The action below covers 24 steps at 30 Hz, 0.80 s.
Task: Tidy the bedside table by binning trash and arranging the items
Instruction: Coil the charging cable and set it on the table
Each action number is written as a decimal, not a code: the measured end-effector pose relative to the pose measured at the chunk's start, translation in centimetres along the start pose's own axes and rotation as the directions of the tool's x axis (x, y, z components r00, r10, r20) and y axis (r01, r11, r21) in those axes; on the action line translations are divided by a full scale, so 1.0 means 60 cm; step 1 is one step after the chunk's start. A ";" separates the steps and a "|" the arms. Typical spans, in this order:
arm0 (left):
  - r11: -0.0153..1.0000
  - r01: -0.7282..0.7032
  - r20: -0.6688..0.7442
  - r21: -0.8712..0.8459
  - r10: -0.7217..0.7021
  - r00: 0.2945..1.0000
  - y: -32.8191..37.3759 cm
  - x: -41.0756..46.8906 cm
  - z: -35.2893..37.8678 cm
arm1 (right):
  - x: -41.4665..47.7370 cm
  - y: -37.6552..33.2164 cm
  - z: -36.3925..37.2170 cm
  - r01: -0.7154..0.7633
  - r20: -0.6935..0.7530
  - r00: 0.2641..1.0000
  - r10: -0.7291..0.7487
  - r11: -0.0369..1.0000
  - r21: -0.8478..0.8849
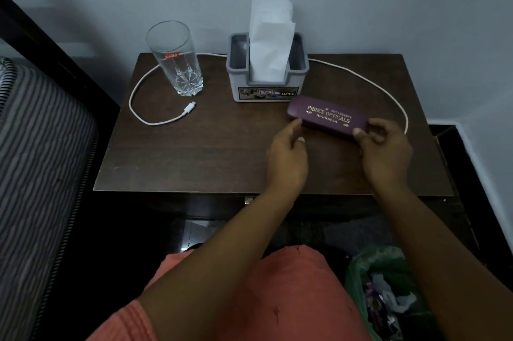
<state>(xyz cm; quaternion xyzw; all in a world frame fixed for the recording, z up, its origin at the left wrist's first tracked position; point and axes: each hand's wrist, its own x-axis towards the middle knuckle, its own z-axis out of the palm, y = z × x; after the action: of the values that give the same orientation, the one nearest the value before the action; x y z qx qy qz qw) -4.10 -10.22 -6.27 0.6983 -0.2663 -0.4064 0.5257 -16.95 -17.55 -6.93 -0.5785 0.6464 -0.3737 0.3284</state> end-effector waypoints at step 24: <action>0.999 0.041 -0.133 -0.013 -0.042 0.990 -0.049 0.026 -0.113 | -0.049 -0.043 0.080 0.066 0.199 0.977 -0.077 0.996 0.059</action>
<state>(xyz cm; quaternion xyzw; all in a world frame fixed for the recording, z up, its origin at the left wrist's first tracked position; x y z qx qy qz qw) 2.30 -7.06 -8.73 0.7265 -0.2140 -0.3713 0.5372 -11.19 -15.27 -7.18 -0.6275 0.5787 -0.3416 0.3932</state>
